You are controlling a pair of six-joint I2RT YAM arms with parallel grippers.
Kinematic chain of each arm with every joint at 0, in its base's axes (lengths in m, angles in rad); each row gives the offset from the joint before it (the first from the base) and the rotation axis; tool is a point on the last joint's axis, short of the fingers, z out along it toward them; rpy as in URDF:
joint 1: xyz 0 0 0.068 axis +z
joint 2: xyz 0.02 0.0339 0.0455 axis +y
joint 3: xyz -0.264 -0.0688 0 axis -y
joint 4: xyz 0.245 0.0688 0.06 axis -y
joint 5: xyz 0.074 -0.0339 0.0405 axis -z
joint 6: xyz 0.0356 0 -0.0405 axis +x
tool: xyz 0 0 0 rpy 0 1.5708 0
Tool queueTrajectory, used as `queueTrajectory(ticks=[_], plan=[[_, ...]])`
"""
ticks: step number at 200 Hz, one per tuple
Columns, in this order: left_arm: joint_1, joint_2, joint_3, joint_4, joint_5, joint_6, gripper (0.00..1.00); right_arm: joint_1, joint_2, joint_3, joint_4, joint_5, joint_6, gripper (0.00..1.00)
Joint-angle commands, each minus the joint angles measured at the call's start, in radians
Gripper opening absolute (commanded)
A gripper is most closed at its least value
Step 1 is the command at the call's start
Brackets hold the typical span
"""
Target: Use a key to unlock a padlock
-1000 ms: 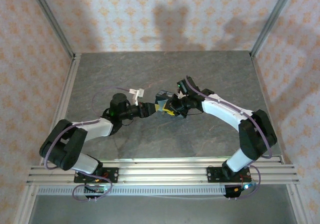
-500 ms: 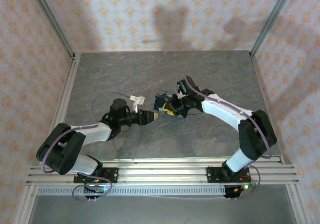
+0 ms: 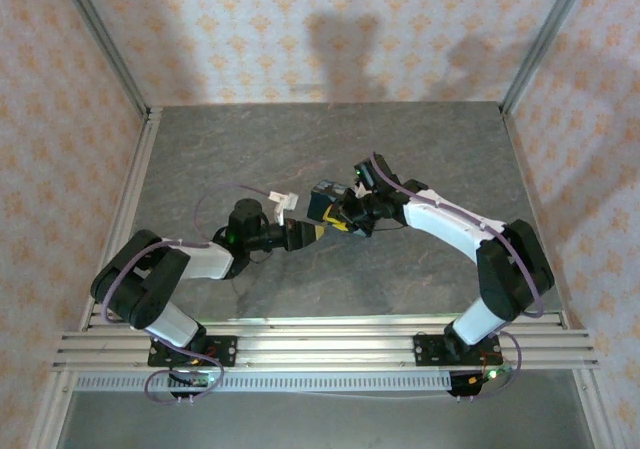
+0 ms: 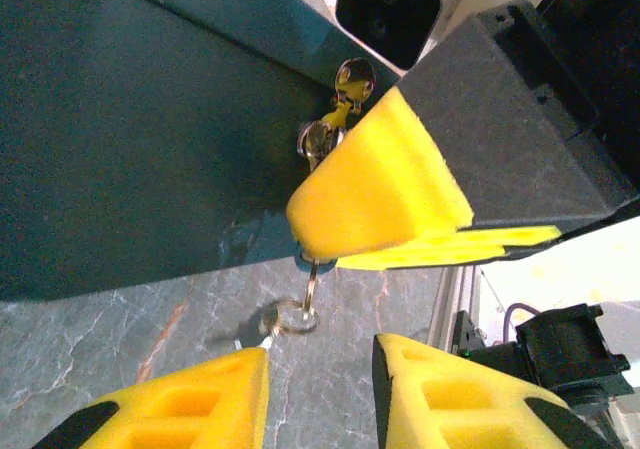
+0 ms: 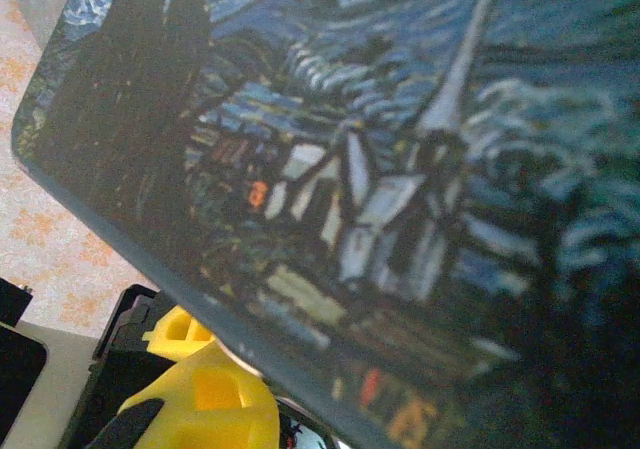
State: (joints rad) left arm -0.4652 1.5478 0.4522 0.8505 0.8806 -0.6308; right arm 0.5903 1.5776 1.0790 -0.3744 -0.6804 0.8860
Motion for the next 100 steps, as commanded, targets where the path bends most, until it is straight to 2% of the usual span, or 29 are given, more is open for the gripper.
queueTrajectory(ticks=[1, 100], plan=[[-0.009, 0.016, 0.031, 0.077, -0.024, -0.007, 0.33, 0.003, -0.019, -0.008, 0.031, -0.016, 0.011, 0.0], [-0.013, 0.088, 0.051, 0.167, -0.028, -0.05, 0.26, 0.003, -0.015, -0.014, 0.061, -0.021, 0.042, 0.0]])
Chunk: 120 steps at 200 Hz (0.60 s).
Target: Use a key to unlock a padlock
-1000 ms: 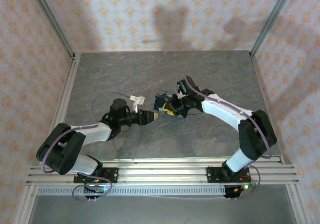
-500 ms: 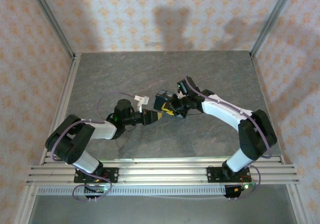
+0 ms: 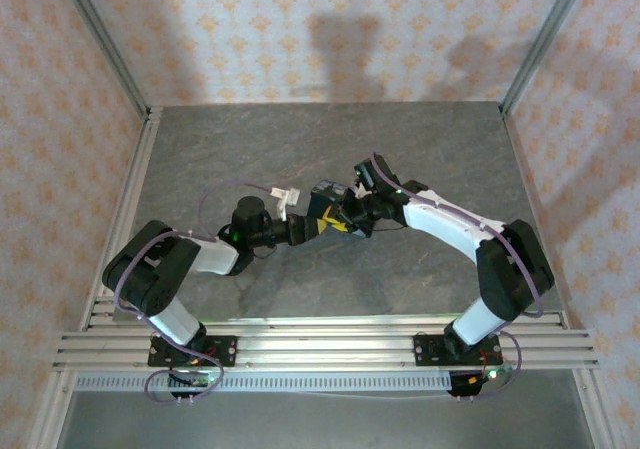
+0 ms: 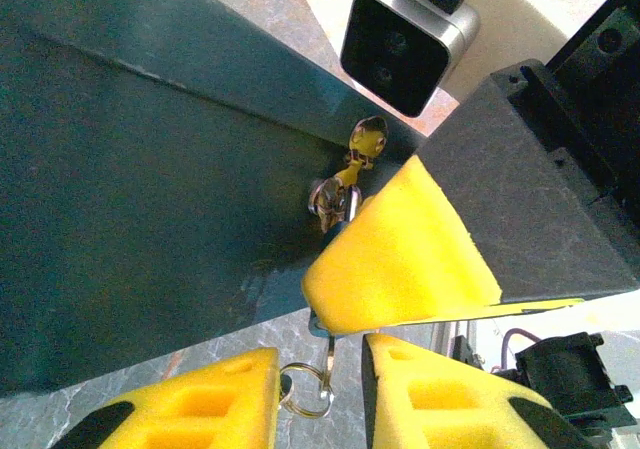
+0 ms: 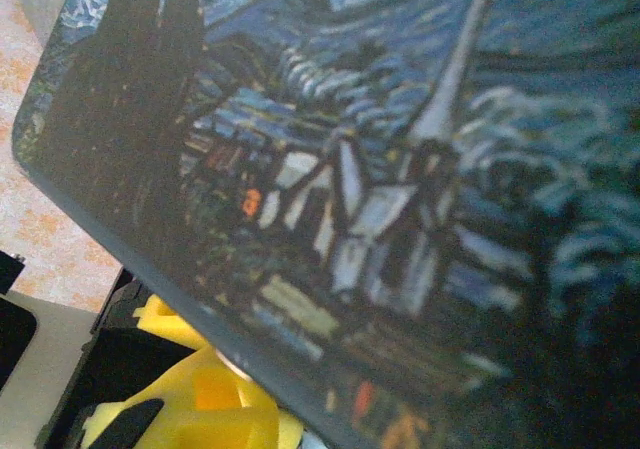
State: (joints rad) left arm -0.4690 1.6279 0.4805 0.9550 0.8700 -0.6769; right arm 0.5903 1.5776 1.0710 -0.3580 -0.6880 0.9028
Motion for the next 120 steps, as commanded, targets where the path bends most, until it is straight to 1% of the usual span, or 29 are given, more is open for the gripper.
queueTrajectory(ticks=[1, 12, 26, 35, 57, 94, 104, 120], plan=[[-0.01, 0.007, 0.023, 0.062, -0.018, -0.004, 0.26, 0.003, -0.016, -0.006, 0.045, -0.012, 0.025, 0.0], [-0.013, 0.008, 0.02, 0.06, -0.022, -0.004, 0.24, 0.003, -0.017, -0.006, 0.045, -0.007, 0.027, 0.0], [-0.012, 0.011, 0.017, 0.06, -0.026, -0.004, 0.18, 0.003, -0.018, -0.008, 0.046, -0.004, 0.031, 0.0], [-0.012, 0.011, 0.017, 0.06, -0.029, -0.003, 0.14, 0.003, -0.018, -0.008, 0.048, -0.002, 0.034, 0.0], [-0.014, 0.014, 0.015, 0.056, -0.031, 0.0, 0.0, 0.003, -0.022, -0.011, 0.057, -0.001, 0.044, 0.0], [-0.016, 0.025, 0.015, 0.056, -0.038, -0.001, 0.0, 0.003, -0.016, -0.024, 0.079, -0.009, 0.061, 0.0], [-0.02, 0.033, 0.013, 0.061, -0.046, -0.008, 0.0, 0.005, -0.019, -0.032, 0.094, -0.008, 0.071, 0.05], [-0.022, 0.045, 0.01, 0.074, -0.055, -0.022, 0.0, 0.005, -0.028, -0.048, 0.114, 0.0, 0.086, 0.18]])
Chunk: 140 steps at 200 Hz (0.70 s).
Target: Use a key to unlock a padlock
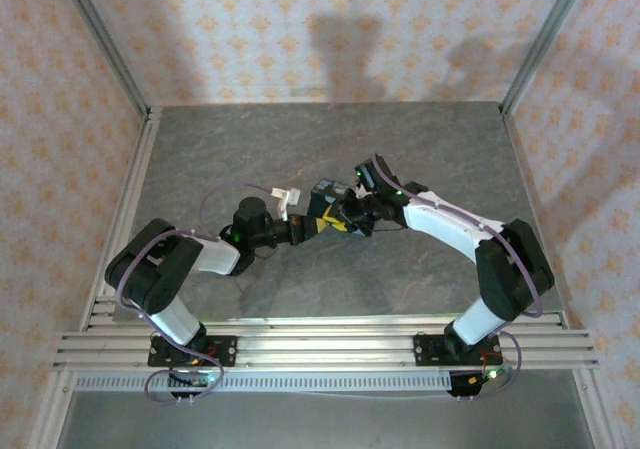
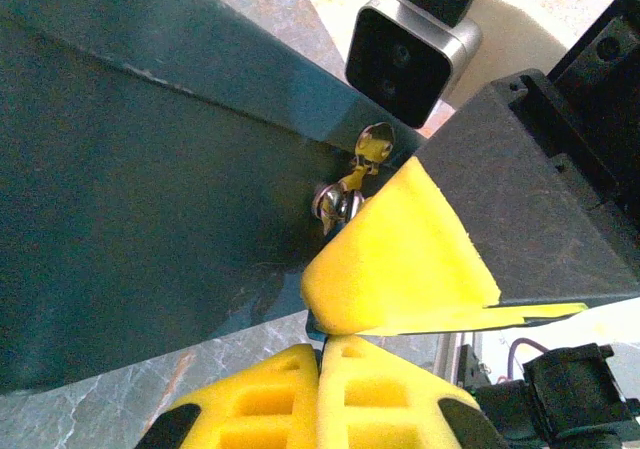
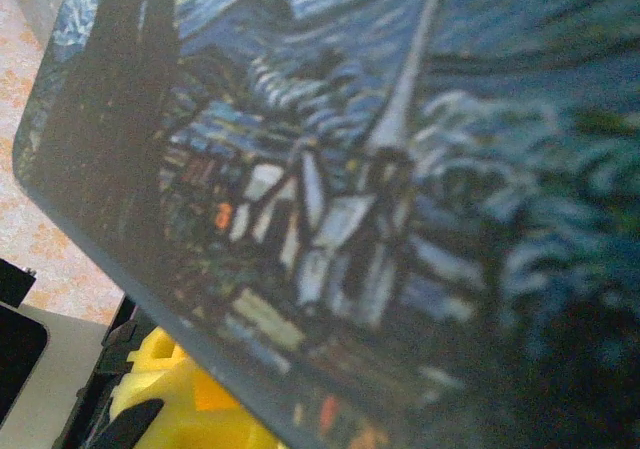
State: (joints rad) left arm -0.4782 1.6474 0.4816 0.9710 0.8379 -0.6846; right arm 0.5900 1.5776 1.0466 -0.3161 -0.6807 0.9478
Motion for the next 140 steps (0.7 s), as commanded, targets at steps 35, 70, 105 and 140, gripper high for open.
queueTrajectory(ticks=[35, 70, 105, 140], plan=[[-0.025, 0.056, -0.015, 0.113, -0.057, -0.044, 0.0, 0.008, -0.049, -0.048, 0.076, 0.029, 0.047, 0.45], [-0.041, 0.122, -0.045, 0.19, -0.105, -0.064, 0.0, 0.016, -0.063, -0.073, 0.079, 0.058, 0.052, 0.5], [-0.055, 0.2, -0.069, 0.266, -0.14, -0.082, 0.0, 0.037, -0.093, -0.096, 0.049, 0.151, 0.045, 0.51], [-0.067, 0.224, -0.092, 0.273, -0.178, -0.073, 0.0, 0.099, -0.128, -0.14, 0.045, 0.317, 0.062, 0.51]])
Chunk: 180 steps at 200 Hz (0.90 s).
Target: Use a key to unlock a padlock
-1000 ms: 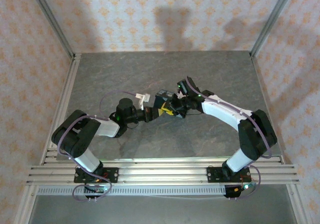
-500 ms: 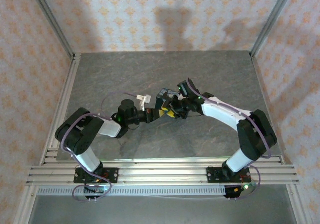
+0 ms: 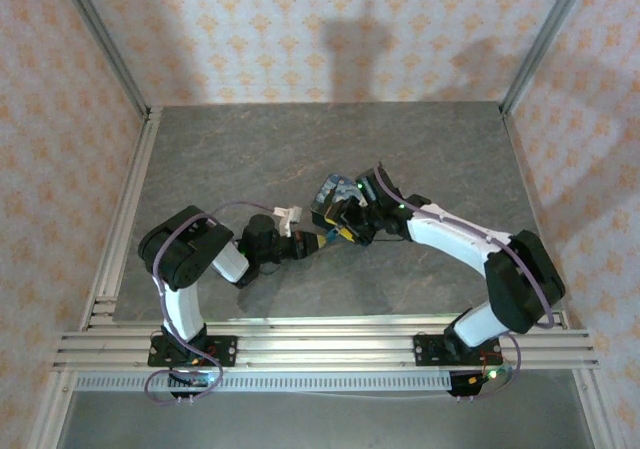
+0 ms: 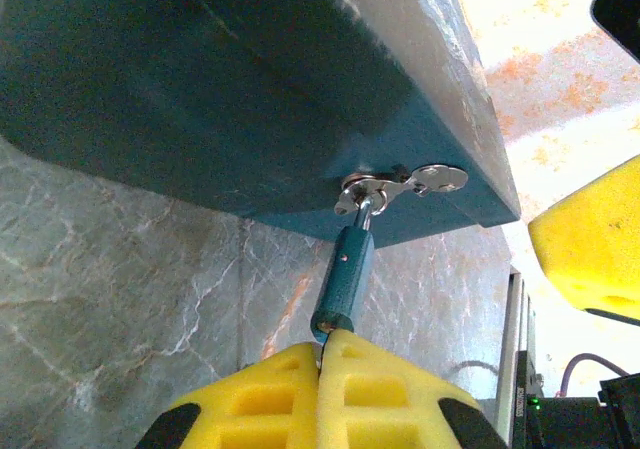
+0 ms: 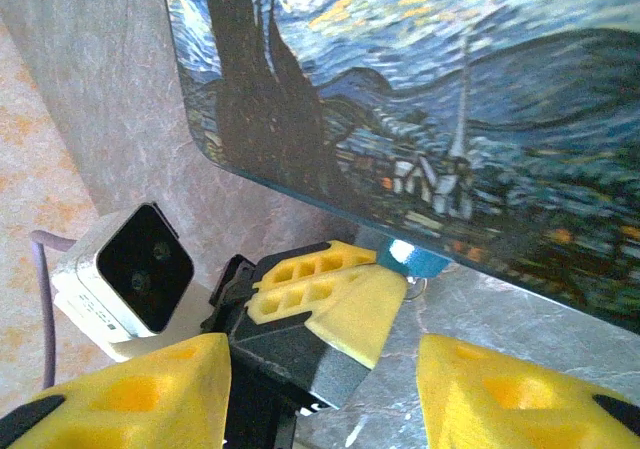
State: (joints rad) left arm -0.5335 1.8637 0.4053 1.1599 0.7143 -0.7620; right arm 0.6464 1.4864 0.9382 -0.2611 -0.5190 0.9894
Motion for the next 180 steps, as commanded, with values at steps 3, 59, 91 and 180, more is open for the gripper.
queueTrajectory(ticks=[3, 59, 91, 180], plan=[[-0.013, 0.008, -0.016, 0.083, -0.057, 0.004, 0.0, 0.05, -0.039, -0.035, -0.006, 0.171, 0.024, 0.51], [-0.023, 0.008, -0.033, 0.066, -0.082, 0.0, 0.0, 0.159, -0.038, -0.118, 0.139, 0.403, 0.091, 0.51], [-0.025, -0.007, -0.037, 0.044, -0.087, -0.015, 0.0, 0.194, -0.015, -0.167, 0.259, 0.486, 0.129, 0.51], [-0.029, -0.046, -0.039, -0.009, -0.098, -0.013, 0.0, 0.21, 0.087, -0.167, 0.347, 0.475, 0.176, 0.51]])
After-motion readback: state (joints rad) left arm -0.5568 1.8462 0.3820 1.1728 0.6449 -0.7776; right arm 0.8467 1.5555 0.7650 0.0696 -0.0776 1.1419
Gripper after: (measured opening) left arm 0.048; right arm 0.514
